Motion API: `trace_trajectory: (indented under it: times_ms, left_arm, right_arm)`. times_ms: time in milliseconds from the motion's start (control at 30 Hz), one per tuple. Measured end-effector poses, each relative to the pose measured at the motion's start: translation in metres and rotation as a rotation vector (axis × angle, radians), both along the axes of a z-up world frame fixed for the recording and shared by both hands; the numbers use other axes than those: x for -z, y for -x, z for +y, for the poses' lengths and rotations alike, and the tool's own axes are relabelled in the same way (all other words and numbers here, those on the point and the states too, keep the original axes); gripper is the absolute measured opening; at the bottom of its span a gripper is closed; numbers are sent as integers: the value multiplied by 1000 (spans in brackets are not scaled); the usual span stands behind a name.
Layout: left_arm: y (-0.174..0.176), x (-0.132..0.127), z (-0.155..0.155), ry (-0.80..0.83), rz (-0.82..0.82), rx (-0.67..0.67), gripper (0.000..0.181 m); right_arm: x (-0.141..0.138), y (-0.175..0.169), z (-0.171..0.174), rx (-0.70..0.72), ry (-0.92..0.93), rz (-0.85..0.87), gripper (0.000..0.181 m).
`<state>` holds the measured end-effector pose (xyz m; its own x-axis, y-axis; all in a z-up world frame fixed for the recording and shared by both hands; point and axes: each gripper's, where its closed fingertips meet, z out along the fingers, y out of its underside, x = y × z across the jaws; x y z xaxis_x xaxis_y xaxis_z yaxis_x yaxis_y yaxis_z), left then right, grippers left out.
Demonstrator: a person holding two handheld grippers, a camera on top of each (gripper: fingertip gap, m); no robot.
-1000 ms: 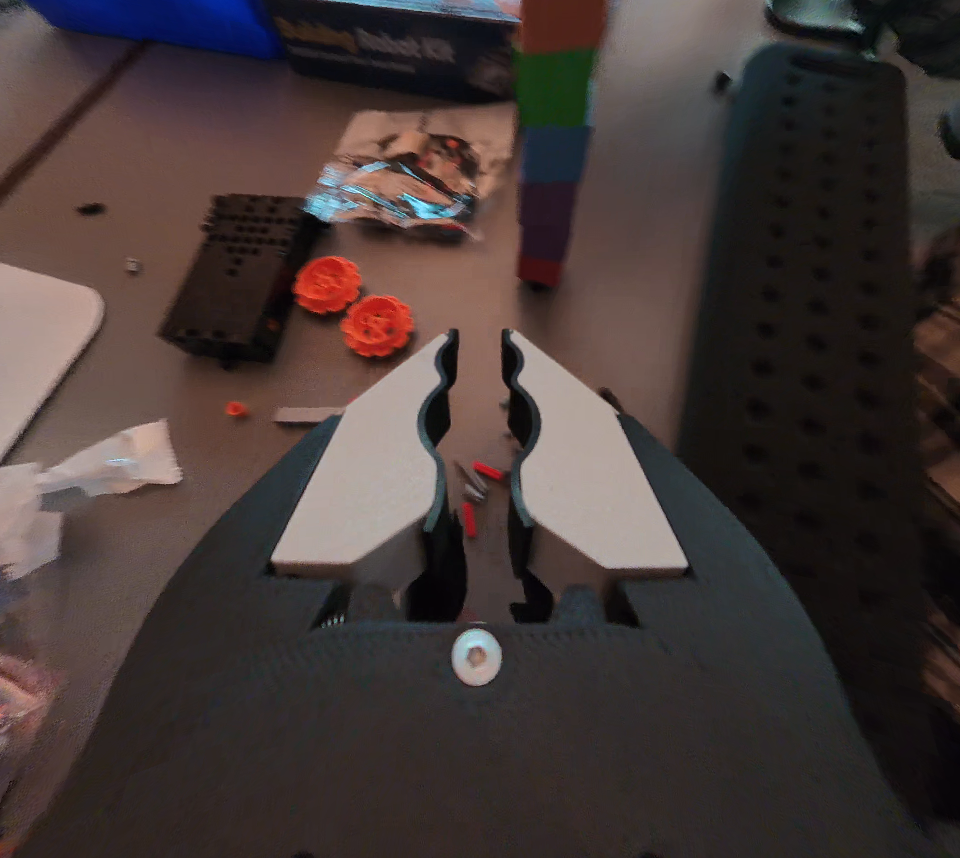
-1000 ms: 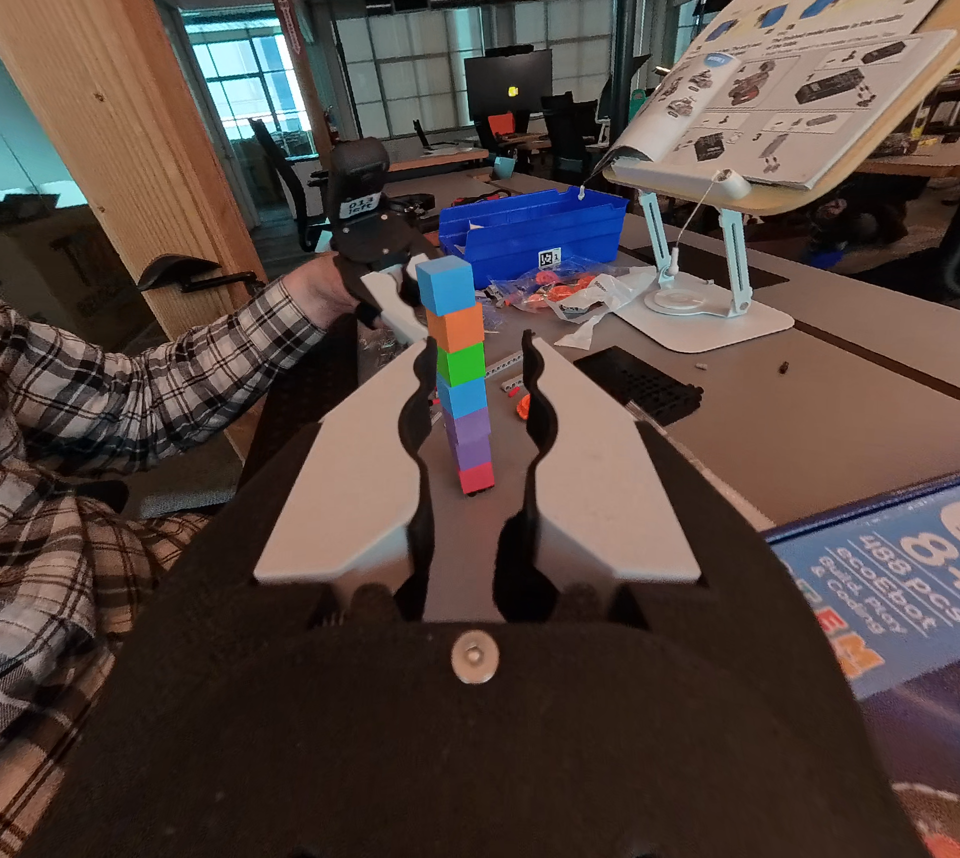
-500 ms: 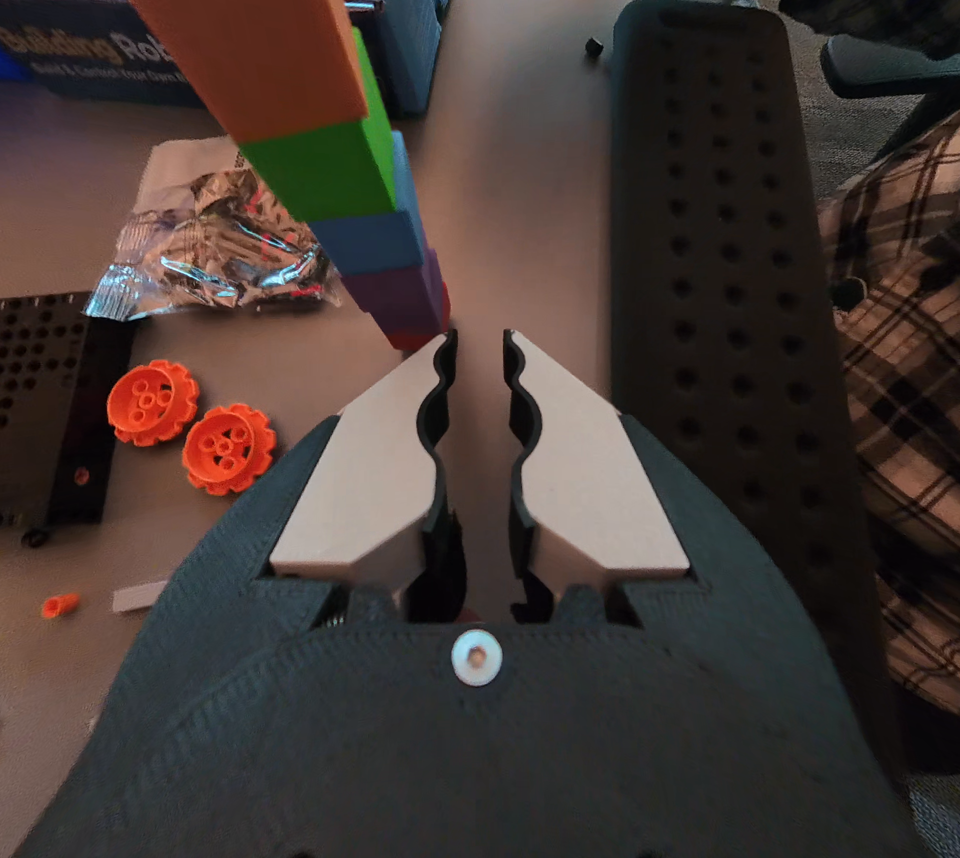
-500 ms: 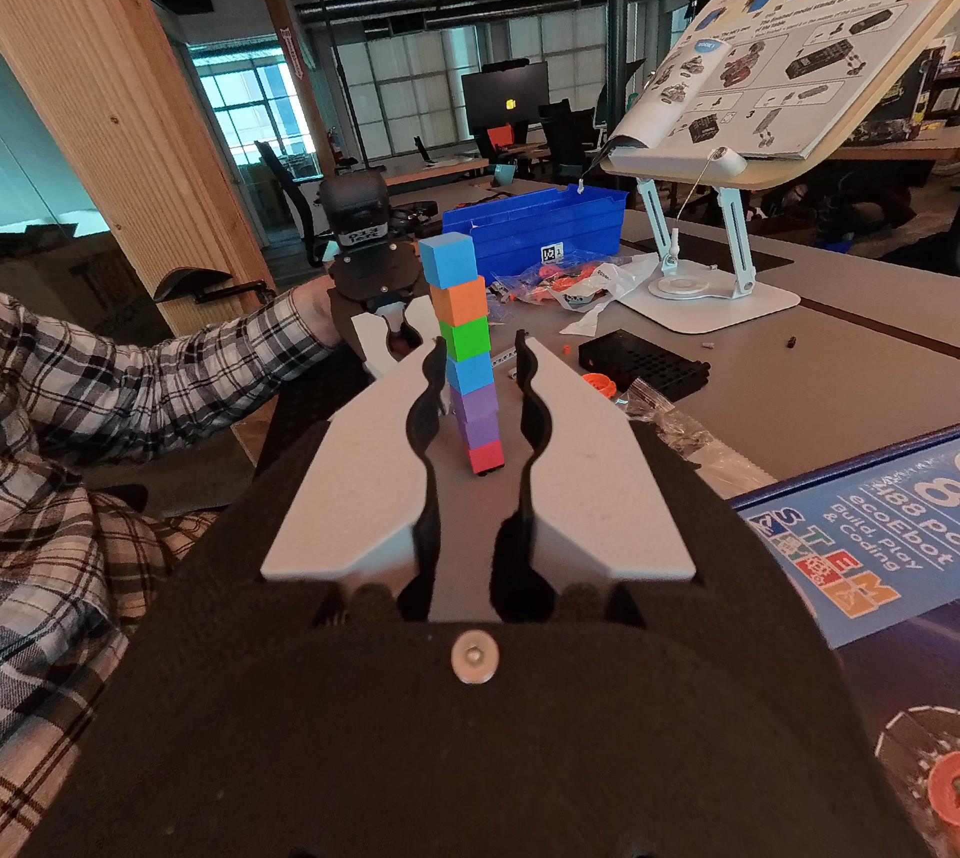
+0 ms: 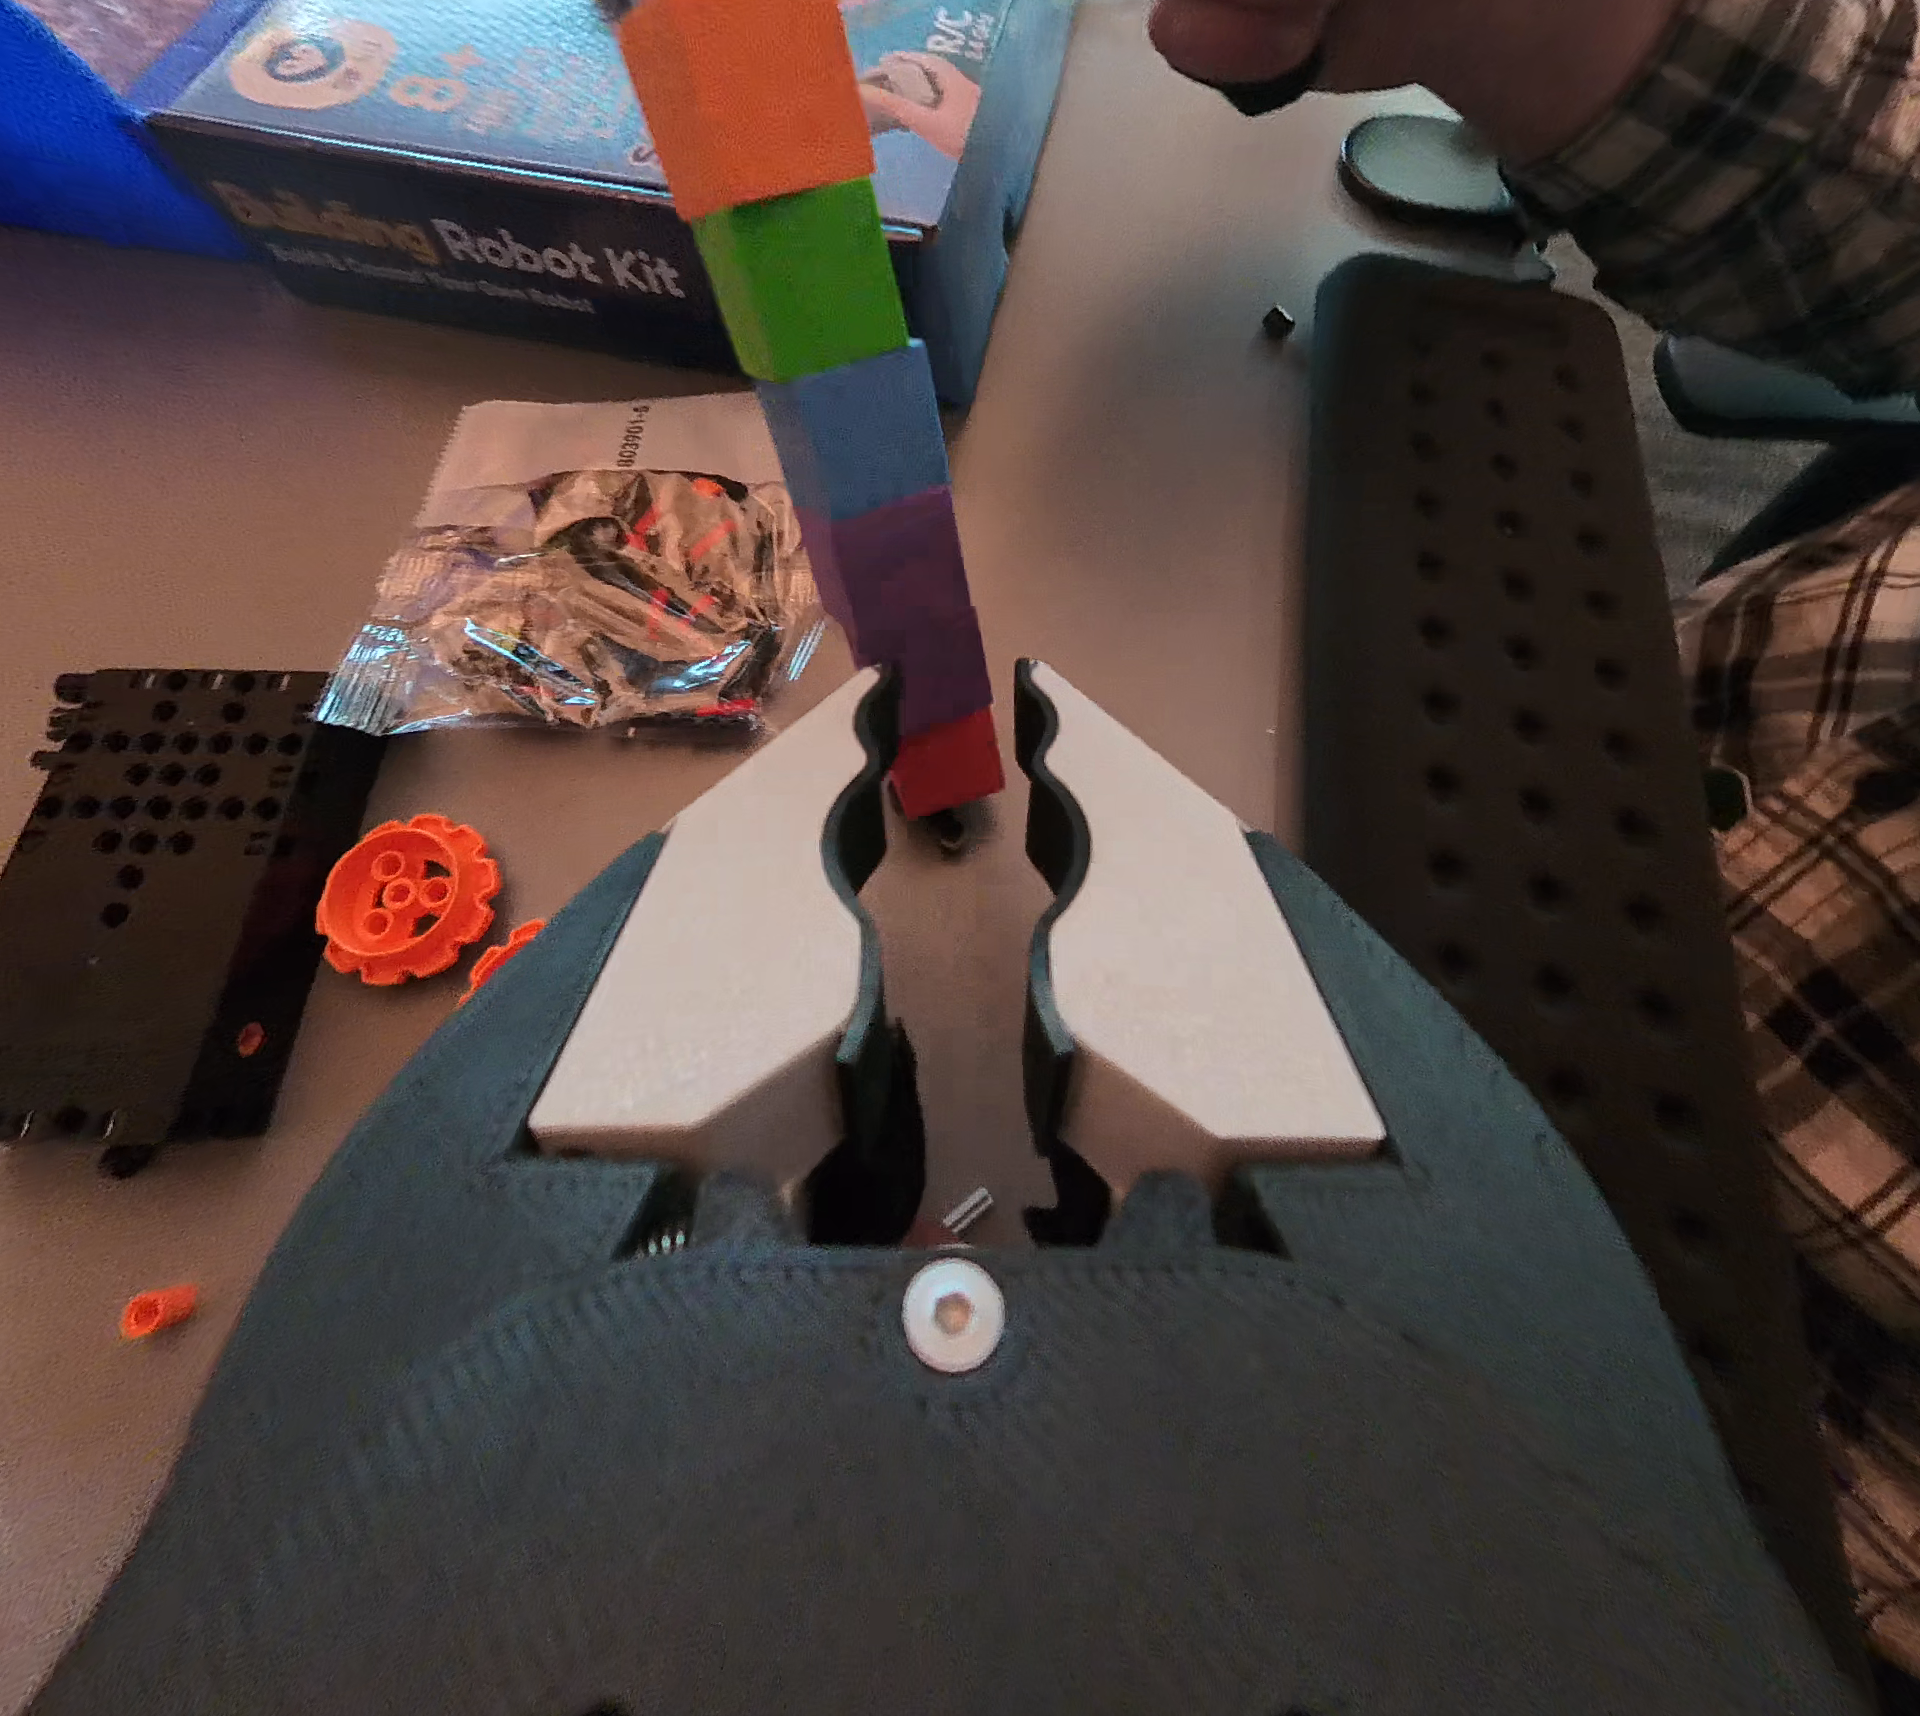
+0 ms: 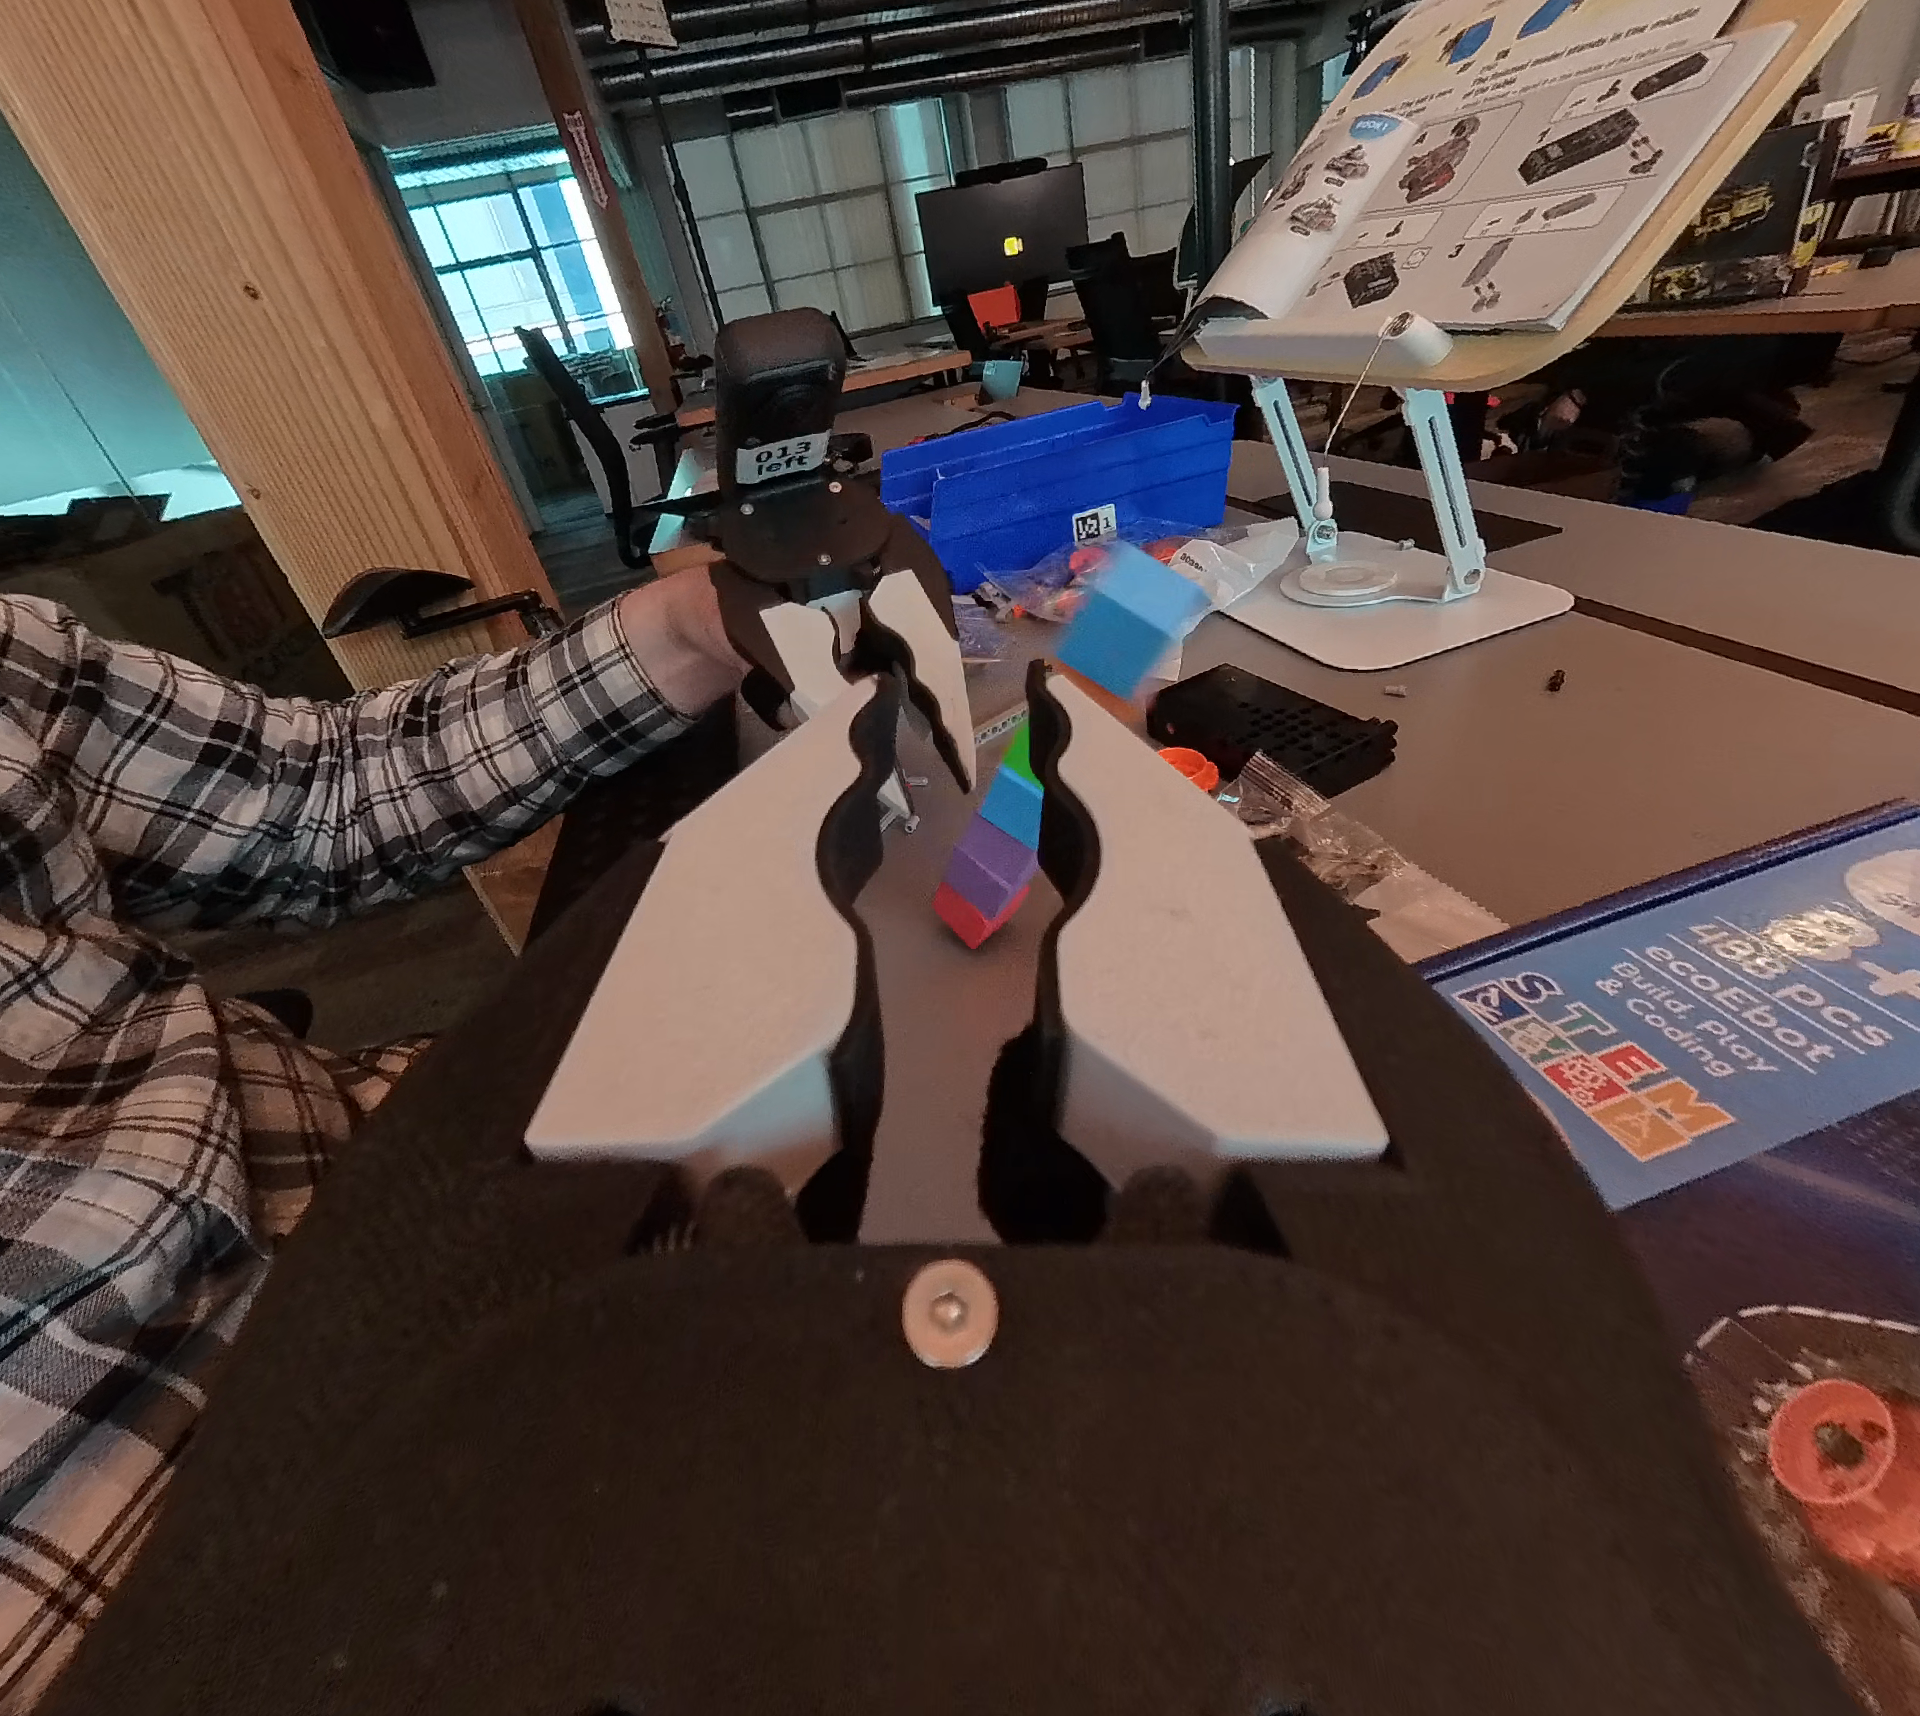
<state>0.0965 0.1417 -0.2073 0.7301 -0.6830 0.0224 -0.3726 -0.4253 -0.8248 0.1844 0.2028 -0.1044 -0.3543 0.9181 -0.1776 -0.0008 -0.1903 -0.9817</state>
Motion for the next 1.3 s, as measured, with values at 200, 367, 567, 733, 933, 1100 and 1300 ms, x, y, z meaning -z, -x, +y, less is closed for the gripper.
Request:
trace_trajectory:
  times_ms: [200,367,567,733,933,1100,1300]
  left_arm:
    - [9,-8,-2,-22,-2,-37,24]
    - [15,1,-6,8,61,-57,32]
    - [16,29,-20,98,181,-25,39]
    - [14,52,-21,142,247,-29,32]
    - [21,69,-18,164,319,-67,7]
    - [33,68,-25,165,331,-102,6]
    - [54,68,-44,185,323,-137,15]
  right_arm:
    - [-1,-8,8,28,2,3,23]
    - [-3,-18,16,60,-2,-6,23]
    - [15,-15,16,93,-75,-129,25]
    - [34,-3,2,69,-144,-223,26]
    - [48,13,-12,43,-194,-295,26]
    - [67,30,-27,-6,-325,-430,31]
    - [105,66,-56,-136,-530,-621,41]
